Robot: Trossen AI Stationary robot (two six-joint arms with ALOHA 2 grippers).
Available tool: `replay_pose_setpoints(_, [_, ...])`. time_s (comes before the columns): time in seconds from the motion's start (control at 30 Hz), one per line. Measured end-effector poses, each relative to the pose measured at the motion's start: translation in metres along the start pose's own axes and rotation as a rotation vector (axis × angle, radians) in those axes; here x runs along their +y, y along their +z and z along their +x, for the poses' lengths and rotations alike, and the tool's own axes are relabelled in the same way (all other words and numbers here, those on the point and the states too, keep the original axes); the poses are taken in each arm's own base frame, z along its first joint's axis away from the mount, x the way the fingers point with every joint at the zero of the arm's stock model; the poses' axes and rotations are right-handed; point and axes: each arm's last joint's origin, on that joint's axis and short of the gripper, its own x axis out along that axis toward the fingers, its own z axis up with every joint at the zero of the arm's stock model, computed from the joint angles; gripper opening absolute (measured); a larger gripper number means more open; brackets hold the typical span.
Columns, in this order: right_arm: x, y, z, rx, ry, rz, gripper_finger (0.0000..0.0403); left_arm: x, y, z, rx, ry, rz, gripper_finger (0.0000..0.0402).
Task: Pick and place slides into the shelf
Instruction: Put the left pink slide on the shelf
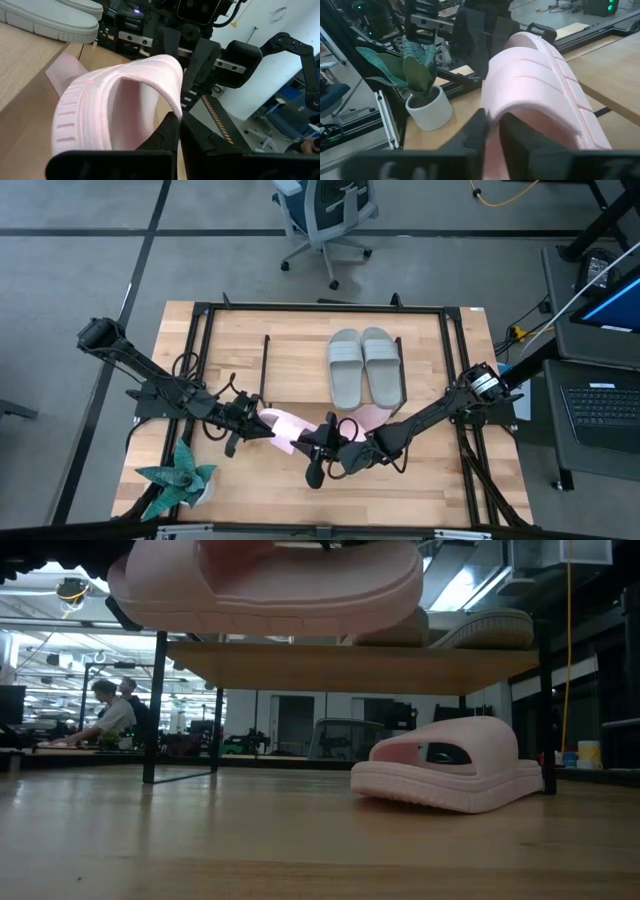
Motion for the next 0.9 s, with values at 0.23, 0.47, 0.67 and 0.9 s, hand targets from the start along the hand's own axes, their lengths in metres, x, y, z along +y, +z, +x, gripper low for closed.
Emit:
replay_pose_setpoints(0.23, [0.001,0.0,0.0,0.006,0.02,-0.032,0.0016,0.0,0.0,0.0,0.005,-0.008,-0.022,0.0022])
replay_pose_setpoints(0.47, [0.006,0.001,-0.002,0.01,0.046,-0.099,0.0011,-0.001,0.0,0.0,-0.002,-0.015,-0.023,0.0029])
replay_pose_setpoints(0.67, [0.016,0.005,-0.006,0.034,0.063,-0.146,0.0011,-0.008,0.003,-0.003,-0.007,-0.102,-0.032,0.003])
replay_pose_setpoints(0.9, [0.03,0.009,-0.012,0.079,0.077,-0.23,0.0011,-0.021,0.012,-0.013,-0.045,-0.208,-0.045,0.0031])
